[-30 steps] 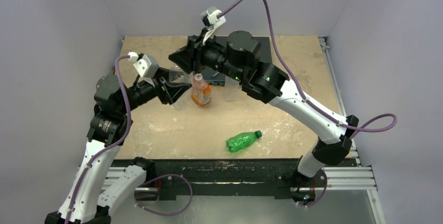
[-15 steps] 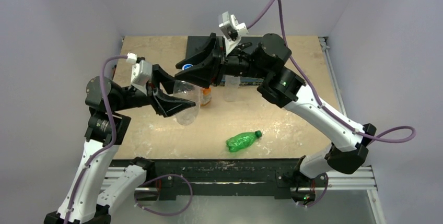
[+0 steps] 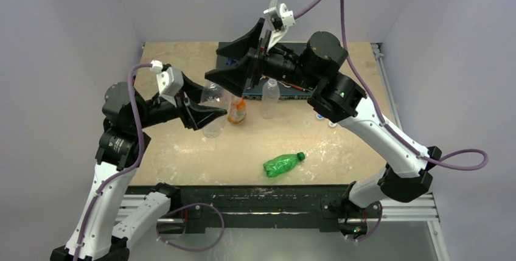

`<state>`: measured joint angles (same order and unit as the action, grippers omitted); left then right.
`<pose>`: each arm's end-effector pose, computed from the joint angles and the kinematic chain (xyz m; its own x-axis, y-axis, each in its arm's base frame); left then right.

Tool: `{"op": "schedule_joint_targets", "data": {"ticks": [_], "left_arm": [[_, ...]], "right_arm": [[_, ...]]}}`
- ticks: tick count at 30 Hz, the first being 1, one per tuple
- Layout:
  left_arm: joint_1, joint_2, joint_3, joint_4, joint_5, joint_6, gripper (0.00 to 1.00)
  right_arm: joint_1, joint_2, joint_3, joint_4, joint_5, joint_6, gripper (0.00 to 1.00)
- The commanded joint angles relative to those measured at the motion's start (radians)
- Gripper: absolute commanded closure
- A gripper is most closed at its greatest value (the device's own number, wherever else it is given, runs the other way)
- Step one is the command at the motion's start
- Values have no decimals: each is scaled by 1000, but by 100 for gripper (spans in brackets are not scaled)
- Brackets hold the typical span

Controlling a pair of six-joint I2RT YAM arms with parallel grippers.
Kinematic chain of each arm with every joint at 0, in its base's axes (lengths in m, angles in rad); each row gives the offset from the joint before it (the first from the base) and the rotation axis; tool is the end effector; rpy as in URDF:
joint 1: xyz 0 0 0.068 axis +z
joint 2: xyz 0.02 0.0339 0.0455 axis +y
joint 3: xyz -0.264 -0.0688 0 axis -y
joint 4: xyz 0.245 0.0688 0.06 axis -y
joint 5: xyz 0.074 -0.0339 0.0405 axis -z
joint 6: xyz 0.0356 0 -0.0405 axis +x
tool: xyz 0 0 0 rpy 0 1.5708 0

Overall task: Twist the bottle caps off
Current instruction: Unscrew the bottle cap from the plastic bottle.

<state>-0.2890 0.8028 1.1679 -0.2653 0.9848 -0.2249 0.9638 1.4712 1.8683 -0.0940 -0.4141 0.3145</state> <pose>0.1231 -0.0675 0.4563 -0.1193 -0.0932 -0.9885 0.9496 0.2801 -0.1410 0.1583 0.2531 0.5581 -0.1385 0.2971 -0.9448 -0.9760 0.1208 0.1810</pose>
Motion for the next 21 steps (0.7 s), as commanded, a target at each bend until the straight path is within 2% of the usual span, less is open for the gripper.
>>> {"op": "schedule_joint_targets", "data": {"ticks": [1, 4, 6, 21], "left_arm": [[2, -18, 6, -51, -259, 153, 76], [2, -29, -9, -37, -358, 178, 76], [2, -34, -14, -29, -396, 183, 76], [2, -27, -33, -25, -452, 180, 77]], "right_arm": [[8, 1, 91, -144, 271, 3, 18], [19, 63, 179, -252, 375, -3, 28], [21, 70, 179, -256, 400, 2, 32], [36, 141, 205, -213, 321, 42, 46]]}}
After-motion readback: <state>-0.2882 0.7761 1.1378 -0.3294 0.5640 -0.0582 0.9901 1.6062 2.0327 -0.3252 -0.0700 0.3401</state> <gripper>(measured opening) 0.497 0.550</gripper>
